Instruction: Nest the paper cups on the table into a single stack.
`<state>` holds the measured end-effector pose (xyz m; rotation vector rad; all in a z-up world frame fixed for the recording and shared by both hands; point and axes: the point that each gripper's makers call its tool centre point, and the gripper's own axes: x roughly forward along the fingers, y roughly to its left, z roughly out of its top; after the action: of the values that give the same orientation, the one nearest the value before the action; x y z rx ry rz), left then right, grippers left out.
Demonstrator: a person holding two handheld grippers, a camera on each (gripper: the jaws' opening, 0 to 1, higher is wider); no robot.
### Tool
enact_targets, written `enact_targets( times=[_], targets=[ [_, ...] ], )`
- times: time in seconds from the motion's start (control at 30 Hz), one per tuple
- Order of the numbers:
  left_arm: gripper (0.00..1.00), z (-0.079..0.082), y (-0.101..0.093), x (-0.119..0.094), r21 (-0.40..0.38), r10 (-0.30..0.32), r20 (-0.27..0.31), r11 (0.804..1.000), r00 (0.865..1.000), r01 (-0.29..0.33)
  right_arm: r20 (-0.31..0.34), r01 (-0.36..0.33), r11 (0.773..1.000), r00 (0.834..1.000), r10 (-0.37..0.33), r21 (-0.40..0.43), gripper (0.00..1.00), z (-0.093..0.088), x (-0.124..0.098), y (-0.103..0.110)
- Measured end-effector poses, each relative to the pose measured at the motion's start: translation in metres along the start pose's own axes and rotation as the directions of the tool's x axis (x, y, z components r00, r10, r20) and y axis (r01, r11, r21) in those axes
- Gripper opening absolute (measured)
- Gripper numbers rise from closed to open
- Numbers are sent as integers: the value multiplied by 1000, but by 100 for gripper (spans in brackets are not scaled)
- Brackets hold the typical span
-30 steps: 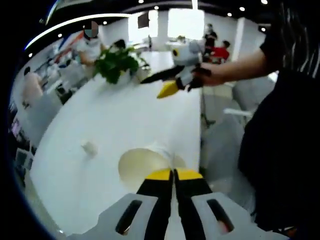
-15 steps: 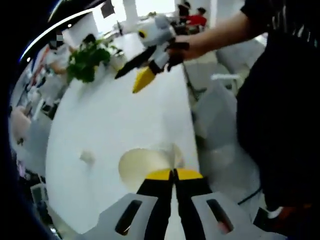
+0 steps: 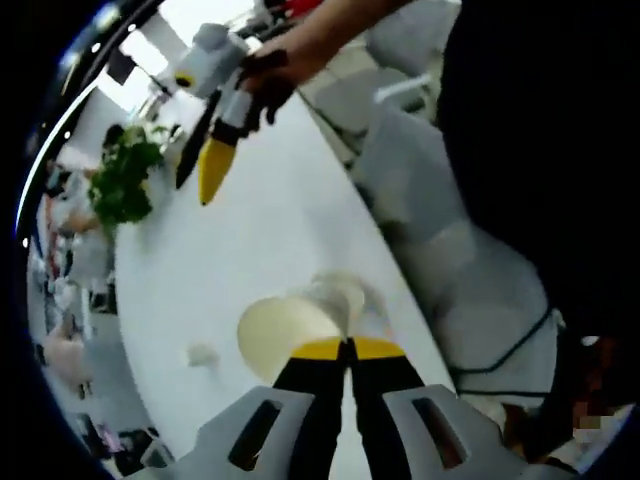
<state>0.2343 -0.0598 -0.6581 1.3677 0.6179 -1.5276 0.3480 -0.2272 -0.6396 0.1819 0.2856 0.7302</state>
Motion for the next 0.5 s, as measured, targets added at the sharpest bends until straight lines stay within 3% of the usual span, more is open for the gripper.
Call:
enact_targets(
  times=[0.5],
  targets=[
    [0, -6, -2, 19, 4, -22, -28, 1000, 999, 22, -6, -8, 1000, 1000, 8, 15, 96, -5, -7, 4]
  ],
)
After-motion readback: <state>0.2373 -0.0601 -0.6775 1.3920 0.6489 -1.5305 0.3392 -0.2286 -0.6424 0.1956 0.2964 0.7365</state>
